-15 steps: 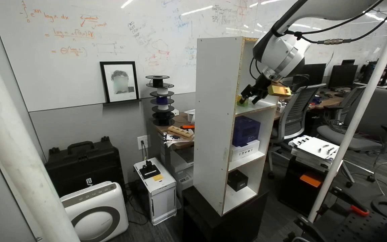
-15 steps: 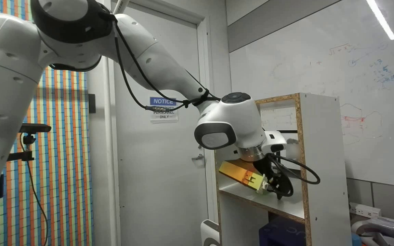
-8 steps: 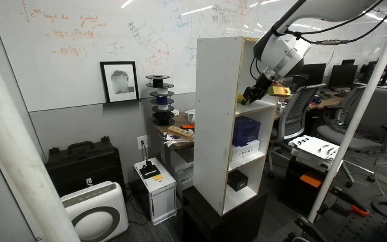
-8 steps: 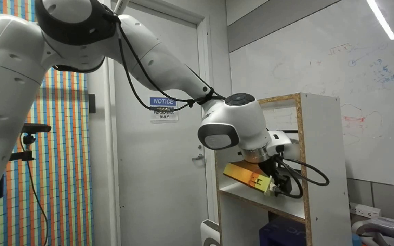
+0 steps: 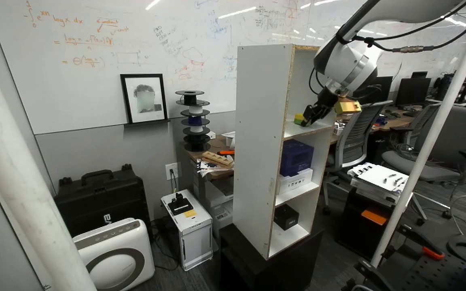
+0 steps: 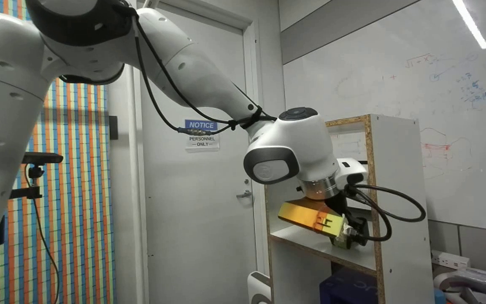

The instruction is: Put the Legos on top of the shelves

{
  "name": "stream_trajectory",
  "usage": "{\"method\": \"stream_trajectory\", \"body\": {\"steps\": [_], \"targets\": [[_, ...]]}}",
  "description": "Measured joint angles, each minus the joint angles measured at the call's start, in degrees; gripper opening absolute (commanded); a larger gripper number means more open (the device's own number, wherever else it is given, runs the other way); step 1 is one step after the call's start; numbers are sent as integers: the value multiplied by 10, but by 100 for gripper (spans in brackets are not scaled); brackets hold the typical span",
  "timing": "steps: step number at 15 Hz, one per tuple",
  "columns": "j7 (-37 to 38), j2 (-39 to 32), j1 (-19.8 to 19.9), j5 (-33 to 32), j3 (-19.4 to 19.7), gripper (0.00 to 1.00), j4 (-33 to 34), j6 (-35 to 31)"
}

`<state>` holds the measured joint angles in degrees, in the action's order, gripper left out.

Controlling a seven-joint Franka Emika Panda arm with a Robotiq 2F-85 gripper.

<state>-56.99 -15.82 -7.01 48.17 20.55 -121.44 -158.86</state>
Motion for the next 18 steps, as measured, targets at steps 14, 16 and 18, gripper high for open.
{"method": "stream_trajectory", "body": {"steps": [14, 16, 18], "targets": [[87, 339, 65, -227, -26, 16, -292, 61], [116, 402, 80, -235, -30, 16, -296, 105], [149, 466, 90, -242, -31, 15, -293, 144]]}}
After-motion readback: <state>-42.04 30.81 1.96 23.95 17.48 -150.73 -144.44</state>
